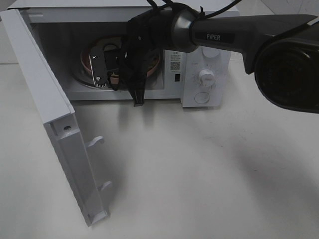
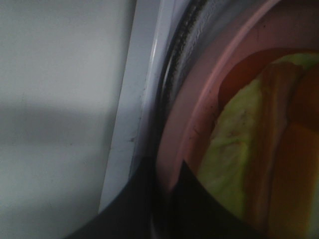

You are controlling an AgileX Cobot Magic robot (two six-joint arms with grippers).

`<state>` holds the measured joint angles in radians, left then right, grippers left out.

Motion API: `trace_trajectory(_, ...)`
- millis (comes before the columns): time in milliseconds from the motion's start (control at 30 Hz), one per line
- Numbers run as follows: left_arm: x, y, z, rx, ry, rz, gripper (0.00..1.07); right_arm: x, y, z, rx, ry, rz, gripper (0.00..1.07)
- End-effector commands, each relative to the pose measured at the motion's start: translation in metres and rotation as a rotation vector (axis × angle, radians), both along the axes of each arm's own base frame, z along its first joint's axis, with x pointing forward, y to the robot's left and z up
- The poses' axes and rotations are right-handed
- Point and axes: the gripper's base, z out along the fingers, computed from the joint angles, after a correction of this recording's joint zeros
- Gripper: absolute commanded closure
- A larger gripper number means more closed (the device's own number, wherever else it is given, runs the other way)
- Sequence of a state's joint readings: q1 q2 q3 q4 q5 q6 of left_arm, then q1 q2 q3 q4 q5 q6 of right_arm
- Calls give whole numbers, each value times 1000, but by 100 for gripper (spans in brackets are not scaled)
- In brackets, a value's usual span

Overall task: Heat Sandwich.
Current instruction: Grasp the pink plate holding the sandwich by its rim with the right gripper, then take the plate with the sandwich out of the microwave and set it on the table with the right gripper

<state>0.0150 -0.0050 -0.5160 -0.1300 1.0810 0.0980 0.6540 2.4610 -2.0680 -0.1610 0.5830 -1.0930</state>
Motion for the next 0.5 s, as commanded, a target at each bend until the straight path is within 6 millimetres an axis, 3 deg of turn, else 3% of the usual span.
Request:
trace_trajectory(33,-1,-1,1,-12,-16,3,6,-2,-3,-5,-11,51,-26,107)
trace_trajectory(500,-1,-1,1,-12,-16,3,6,-3,-2,-4,-8,61,-14,107)
